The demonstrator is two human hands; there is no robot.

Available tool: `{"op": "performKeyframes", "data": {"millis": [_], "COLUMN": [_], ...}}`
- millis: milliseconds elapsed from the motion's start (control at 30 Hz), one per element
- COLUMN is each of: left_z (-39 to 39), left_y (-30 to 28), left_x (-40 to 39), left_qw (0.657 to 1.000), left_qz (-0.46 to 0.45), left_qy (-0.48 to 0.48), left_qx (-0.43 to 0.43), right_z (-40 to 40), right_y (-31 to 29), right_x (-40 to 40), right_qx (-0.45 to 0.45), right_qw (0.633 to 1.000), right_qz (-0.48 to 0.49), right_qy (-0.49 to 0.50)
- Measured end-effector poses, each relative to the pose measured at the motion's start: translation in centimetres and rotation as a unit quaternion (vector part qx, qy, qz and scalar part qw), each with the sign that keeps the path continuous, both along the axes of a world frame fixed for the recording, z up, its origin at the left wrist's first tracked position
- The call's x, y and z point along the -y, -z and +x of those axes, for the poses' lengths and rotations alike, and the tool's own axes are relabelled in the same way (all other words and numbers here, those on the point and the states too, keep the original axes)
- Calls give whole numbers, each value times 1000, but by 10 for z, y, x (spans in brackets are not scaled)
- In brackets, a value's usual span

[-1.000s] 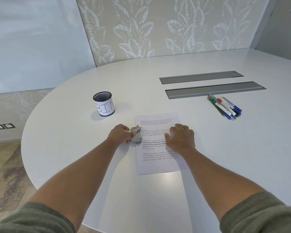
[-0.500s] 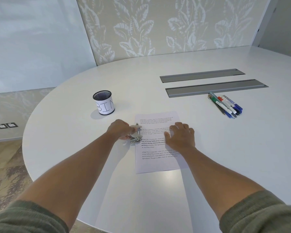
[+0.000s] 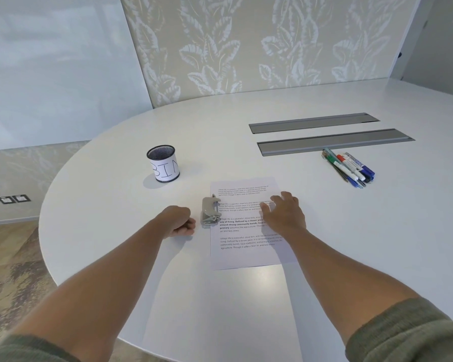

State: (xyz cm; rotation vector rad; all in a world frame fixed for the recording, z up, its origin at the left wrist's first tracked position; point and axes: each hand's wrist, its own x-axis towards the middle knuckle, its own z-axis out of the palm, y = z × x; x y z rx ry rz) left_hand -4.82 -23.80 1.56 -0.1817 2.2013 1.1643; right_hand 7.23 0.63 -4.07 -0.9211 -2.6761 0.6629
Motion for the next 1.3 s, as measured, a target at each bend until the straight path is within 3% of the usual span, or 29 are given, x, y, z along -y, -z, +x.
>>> {"op": "performKeyframes", "data": {"millis": [133,300,533,900,1167,1300], "left_z": [0,9,26,57,56,52], "left_y": [-4,-8,-8,-3,1,2], "left_x": [10,7,-9,-53,-78,-80], "left_qw": [992,982,980,967,977,966], "left_qz": [-35,11,25,-3,10,17], "left_qy": [99,144,160,253,199,170], "left_qx": [64,120,112,12,-75,-193], "right_z": [0,1,5,15,17,13], "right_y": [0,1,4,9,8,-4], "right_x": [0,2,4,-4,-11,-15], "right_qx": [19,35,33,31,4,-43], "right_qw": [1000,999,998,996,998,992], "right_qz": [7,24,55,72,30,-50], "right_qy": [-4,-11,1,41,58,103]}}
